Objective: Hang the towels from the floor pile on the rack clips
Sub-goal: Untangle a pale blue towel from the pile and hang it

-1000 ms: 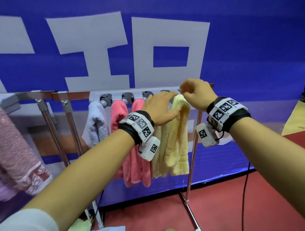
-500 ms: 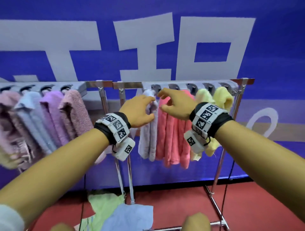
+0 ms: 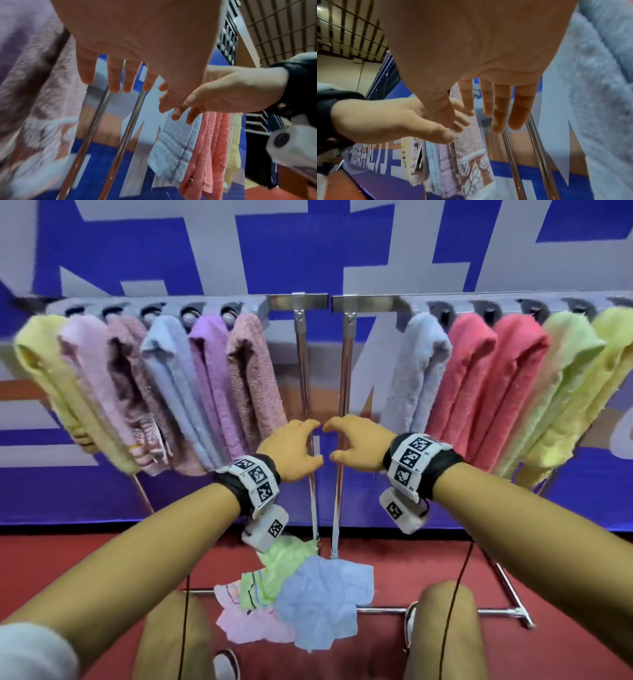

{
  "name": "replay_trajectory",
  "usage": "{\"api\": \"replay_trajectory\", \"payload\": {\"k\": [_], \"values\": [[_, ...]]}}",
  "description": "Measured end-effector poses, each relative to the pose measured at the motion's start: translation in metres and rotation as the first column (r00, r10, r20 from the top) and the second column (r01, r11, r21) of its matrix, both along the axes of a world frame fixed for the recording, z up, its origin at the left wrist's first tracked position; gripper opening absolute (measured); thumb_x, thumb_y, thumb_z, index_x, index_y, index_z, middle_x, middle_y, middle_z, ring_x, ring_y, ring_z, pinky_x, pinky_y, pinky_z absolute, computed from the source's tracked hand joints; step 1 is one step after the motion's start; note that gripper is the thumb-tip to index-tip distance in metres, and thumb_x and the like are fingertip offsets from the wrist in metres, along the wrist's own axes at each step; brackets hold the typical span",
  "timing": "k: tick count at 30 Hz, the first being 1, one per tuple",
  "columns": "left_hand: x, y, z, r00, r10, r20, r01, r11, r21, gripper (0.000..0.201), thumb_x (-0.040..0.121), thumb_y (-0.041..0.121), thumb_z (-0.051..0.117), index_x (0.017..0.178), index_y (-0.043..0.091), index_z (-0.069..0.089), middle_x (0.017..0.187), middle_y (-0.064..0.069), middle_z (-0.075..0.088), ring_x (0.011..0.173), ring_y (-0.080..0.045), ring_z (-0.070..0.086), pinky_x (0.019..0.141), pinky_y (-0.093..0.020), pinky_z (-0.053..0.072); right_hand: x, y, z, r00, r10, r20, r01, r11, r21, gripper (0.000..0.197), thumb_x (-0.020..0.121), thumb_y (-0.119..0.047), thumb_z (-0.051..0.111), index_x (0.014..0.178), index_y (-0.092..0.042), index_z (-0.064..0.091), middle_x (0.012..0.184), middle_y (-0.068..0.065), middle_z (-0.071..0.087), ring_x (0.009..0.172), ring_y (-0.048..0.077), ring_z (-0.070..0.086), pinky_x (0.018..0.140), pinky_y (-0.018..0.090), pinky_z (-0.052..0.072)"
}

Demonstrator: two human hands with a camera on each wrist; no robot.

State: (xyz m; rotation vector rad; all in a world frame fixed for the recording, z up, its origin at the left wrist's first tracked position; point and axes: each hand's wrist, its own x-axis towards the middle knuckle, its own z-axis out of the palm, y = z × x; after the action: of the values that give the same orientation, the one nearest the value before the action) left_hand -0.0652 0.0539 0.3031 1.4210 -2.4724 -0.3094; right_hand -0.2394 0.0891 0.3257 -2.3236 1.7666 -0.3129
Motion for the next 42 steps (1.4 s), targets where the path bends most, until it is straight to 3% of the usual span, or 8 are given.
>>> {"api": "replay_trajectory", "payload": {"k": [4, 14, 19, 21, 26, 34, 38, 42], "values": [[0.023, -0.006, -0.044, 0.960, 0.091, -0.263, -0.035, 0.978, 0.208, 0.062, 0.086, 0.025, 0.070, 0.142, 0.015, 0.046, 0.140, -0.008, 0.052, 0.128, -0.023, 0.050, 0.099, -0.023, 0.037, 0.024, -0.020, -0.037, 1.000, -0.016, 0.027, 0.014, 0.997, 0.074, 0.054, 0.090, -0.030, 0.063, 0.139, -0.017, 0.045, 0.133, 0.012, 0.050, 0.107, 0.027, 0.057, 0.088, 0.030, 0.040], [0.036, -0.043, -0.162, 0.700, 0.512, -0.497, -0.126, 0.774, 0.620, 0.045, 0.084, 0.012, 0.073, 0.125, 0.010, 0.057, 0.114, -0.006, 0.058, 0.105, -0.019, 0.058, 0.083, -0.031, 0.050, 0.049, -0.071, -0.180, 0.954, -0.197, 0.227, 0.110, 0.932, 0.346, 0.029, 0.088, -0.023, 0.066, 0.115, -0.015, 0.062, 0.112, 0.003, 0.062, 0.096, 0.019, 0.055, 0.084, 0.024, 0.040], [0.040, -0.062, -0.216, 0.463, 0.771, -0.437, -0.102, 0.536, 0.838, 0.020, 0.091, 0.011, 0.063, 0.111, 0.017, 0.060, 0.098, -0.005, 0.060, 0.077, -0.012, 0.056, 0.063, -0.028, 0.045, 0.041, -0.094, -0.259, 0.760, -0.495, 0.422, 0.208, 0.800, 0.563, 0.013, 0.082, -0.014, 0.071, 0.076, -0.020, 0.061, 0.072, 0.000, 0.064, 0.071, 0.022, 0.063, 0.066, 0.036, 0.056], [0.042, -0.070, -0.237, 0.415, 0.824, -0.387, -0.080, 0.457, 0.886, 0.012, 0.094, 0.013, 0.059, 0.101, 0.022, 0.058, 0.094, -0.001, 0.058, 0.077, -0.010, 0.056, 0.066, -0.027, 0.044, 0.039, -0.097, -0.288, 0.709, -0.559, 0.430, 0.209, 0.749, 0.629, 0.013, 0.084, -0.010, 0.067, 0.076, -0.018, 0.060, 0.069, 0.004, 0.061, 0.063, 0.020, 0.059, 0.050, 0.026, 0.047], [0.034, -0.088, -0.282, 0.298, 0.922, -0.248, 0.010, 0.256, 0.967, 0.008, 0.095, 0.020, 0.057, 0.087, 0.023, 0.059, 0.094, 0.002, 0.060, 0.087, -0.014, 0.060, 0.069, -0.028, 0.047, 0.031, -0.104, -0.361, 0.538, -0.734, 0.413, 0.186, 0.582, 0.792, 0.009, 0.089, -0.011, 0.058, 0.082, -0.017, 0.060, 0.080, 0.002, 0.059, 0.069, 0.019, 0.058, 0.054, 0.024, 0.044], [0.025, -0.103, -0.339, 0.274, 0.952, -0.135, 0.040, 0.129, 0.991, 0.007, 0.095, 0.024, 0.055, 0.091, 0.022, 0.060, 0.106, 0.001, 0.062, 0.093, -0.015, 0.061, 0.070, -0.028, 0.048, 0.027, -0.120, -0.461, 0.230, -0.939, 0.254, 0.080, 0.278, 0.957, 0.025, 0.098, -0.018, 0.043, 0.073, -0.023, 0.044, 0.070, -0.001, 0.038, 0.056, 0.016, 0.042, 0.056, 0.026, 0.035], [0.015, -0.114, -0.349, 0.265, 0.941, -0.213, -0.011, 0.223, 0.975, 0.007, 0.093, 0.018, 0.057, 0.091, 0.024, 0.057, 0.101, 0.001, 0.063, 0.095, -0.016, 0.061, 0.071, -0.029, 0.048, 0.030, -0.117, -0.516, 0.253, -0.949, 0.186, 0.197, 0.239, 0.951, 0.012, 0.097, -0.018, 0.051, 0.087, -0.017, 0.058, 0.083, 0.006, 0.054, 0.067, 0.021, 0.052, 0.063, 0.029, 0.043], [0.010, -0.117, -0.365, 0.327, 0.910, -0.255, -0.094, 0.300, 0.949, 0.012, 0.090, 0.014, 0.061, 0.093, 0.024, 0.056, 0.096, 0.001, 0.061, 0.088, -0.016, 0.060, 0.074, -0.031, 0.048, 0.035, -0.113, -0.572, 0.460, -0.877, 0.138, 0.237, 0.271, 0.933, 0.031, 0.098, -0.012, 0.047, 0.126, -0.004, 0.056, 0.109, 0.007, 0.052, 0.096, 0.024, 0.051, 0.080, 0.036, 0.049]]}}
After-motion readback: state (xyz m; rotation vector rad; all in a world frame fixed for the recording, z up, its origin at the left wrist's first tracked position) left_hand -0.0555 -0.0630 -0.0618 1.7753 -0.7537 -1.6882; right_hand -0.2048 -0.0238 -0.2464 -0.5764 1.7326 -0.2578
